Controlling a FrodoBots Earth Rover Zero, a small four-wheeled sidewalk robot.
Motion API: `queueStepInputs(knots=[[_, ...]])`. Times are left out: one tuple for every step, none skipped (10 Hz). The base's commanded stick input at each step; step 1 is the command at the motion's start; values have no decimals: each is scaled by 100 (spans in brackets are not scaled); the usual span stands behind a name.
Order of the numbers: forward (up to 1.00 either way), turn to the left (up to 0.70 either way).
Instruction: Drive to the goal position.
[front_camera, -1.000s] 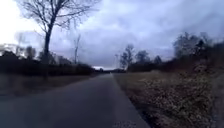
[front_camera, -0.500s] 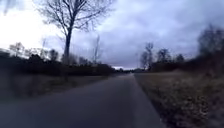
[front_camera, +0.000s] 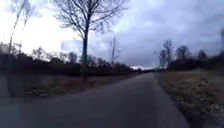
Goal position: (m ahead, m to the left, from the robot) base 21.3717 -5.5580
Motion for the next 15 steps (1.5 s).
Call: queueStepInputs(knots=[[50, 0], [50, -5], [50, -37], [50, -50], [50, -50], [50, -50], [50, -50], [50, -50], [50, -50], [50, -50], [50, -50], [50, -50], [50, -50], [50, -50], [50, -38]])
